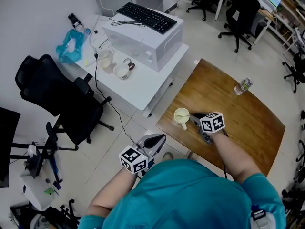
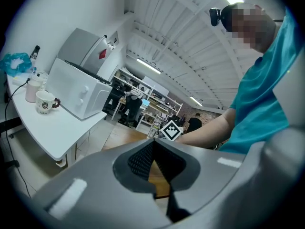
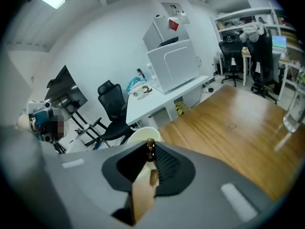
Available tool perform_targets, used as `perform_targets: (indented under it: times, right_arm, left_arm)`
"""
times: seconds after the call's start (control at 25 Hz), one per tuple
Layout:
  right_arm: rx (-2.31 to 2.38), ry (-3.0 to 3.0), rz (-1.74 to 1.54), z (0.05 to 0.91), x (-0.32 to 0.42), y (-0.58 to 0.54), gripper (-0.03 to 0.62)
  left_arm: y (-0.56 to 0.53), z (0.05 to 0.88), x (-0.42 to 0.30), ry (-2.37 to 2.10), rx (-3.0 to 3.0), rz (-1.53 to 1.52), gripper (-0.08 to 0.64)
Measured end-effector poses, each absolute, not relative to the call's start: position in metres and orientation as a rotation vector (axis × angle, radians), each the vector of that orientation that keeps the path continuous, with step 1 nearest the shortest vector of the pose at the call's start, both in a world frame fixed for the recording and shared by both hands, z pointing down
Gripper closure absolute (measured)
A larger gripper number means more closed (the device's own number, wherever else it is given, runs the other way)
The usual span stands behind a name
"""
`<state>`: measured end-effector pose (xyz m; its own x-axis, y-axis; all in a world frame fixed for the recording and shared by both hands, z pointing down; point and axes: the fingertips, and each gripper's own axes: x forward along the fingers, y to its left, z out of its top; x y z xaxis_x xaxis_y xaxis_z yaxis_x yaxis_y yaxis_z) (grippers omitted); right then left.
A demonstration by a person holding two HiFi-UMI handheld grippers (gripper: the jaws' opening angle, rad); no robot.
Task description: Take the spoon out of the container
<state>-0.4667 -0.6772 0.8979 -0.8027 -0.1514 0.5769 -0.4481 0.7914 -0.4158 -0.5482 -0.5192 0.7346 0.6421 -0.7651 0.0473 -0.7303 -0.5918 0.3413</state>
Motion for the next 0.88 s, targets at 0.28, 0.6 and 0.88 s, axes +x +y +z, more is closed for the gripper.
perform_targets:
  times: [0.28,0.6,0.88]
  right_arm:
    - [0.498,-2.650,0.784,0.778,-0.420,-0.649,0.548]
    - [0.532,-2.851,0.776,0.694,-0.300,-0.559,0.548]
    - [0.578,-2.971,0.698,0.651,-0.160,-0.478,0.548]
  left_arm:
    - [-0.507,0.697,-0.543,-1.140,2.602,-0.196,0.561]
    - [-0.468,0.648,-0.448,-1.013,2.706,-0.223,0.561]
    - [-0.413,0.623,-0.304,-0.911,2.810,-0.188,0.561]
